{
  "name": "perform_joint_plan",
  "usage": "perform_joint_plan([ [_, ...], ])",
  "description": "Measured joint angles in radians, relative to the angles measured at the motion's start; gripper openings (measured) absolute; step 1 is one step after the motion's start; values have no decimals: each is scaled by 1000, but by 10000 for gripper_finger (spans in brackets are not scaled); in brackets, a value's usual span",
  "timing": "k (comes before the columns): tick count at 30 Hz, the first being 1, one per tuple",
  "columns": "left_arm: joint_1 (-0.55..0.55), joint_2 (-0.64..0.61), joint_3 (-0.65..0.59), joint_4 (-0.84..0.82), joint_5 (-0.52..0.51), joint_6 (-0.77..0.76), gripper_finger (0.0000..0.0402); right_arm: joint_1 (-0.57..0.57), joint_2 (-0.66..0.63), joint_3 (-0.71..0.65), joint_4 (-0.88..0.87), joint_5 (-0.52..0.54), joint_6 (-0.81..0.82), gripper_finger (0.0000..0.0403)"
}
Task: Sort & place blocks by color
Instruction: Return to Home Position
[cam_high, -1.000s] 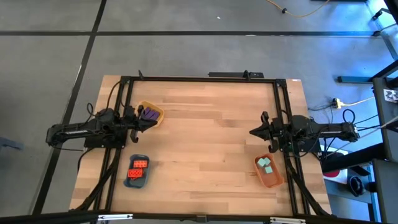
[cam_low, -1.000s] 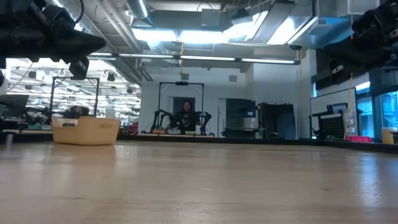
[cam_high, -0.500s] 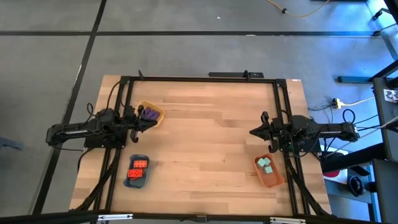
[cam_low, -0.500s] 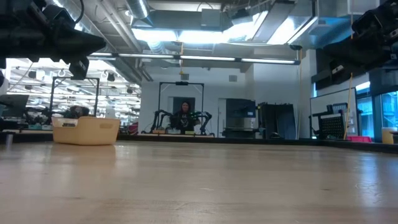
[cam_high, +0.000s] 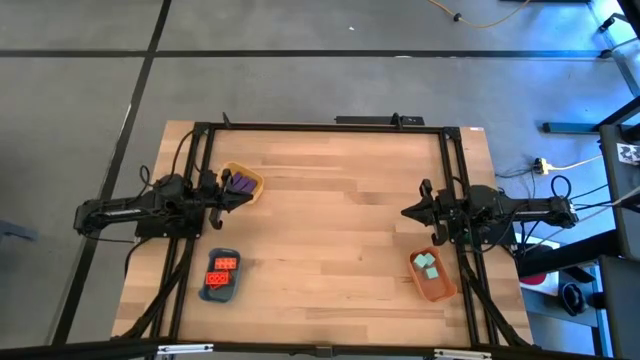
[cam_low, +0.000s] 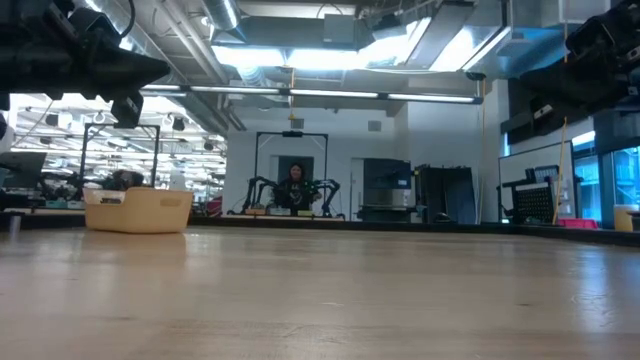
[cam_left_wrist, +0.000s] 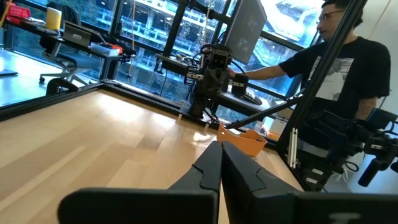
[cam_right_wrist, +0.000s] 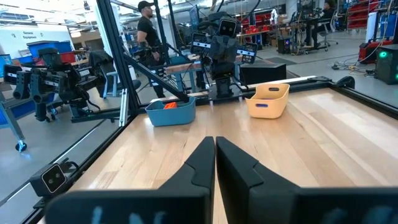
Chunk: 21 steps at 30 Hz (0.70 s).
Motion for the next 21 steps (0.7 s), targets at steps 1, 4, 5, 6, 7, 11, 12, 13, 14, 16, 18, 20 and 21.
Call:
perform_joint_plan([
  [1, 0, 0, 0, 0, 0, 0, 1, 0, 0, 0, 0, 0, 0, 18],
  [4, 0, 0, 0, 0, 0, 0, 4, 0, 0, 0, 0, 0, 0, 18],
  [5, 0, 0, 0, 0, 0, 0, 6, 0, 0, 0, 0, 0, 0, 18],
  [6, 0, 0, 0, 0, 0, 0, 8, 0, 0, 0, 0, 0, 0, 18],
  [7, 0, 0, 0, 0, 0, 0, 11, 0, 0, 0, 0, 0, 0, 18],
  [11, 0, 0, 0, 0, 0, 0, 19, 0, 0, 0, 0, 0, 0, 18],
  [12, 0, 0, 0, 0, 0, 0, 21, 0, 0, 0, 0, 0, 0, 18],
  [13, 0, 0, 0, 0, 0, 0, 23, 0, 0, 0, 0, 0, 0, 18],
  [14, 0, 0, 0, 0, 0, 0, 25, 0, 0, 0, 0, 0, 0, 18],
  [16, 0, 0, 0, 0, 0, 0, 28, 0, 0, 0, 0, 0, 0, 18],
  [18, 0, 0, 0, 0, 0, 0, 30, 0, 0, 0, 0, 0, 0, 18],
  [20, 0, 0, 0, 0, 0, 0, 31, 0, 0, 0, 0, 0, 0, 18],
  [21, 0, 0, 0, 0, 0, 0, 31, 0, 0, 0, 0, 0, 0, 18],
])
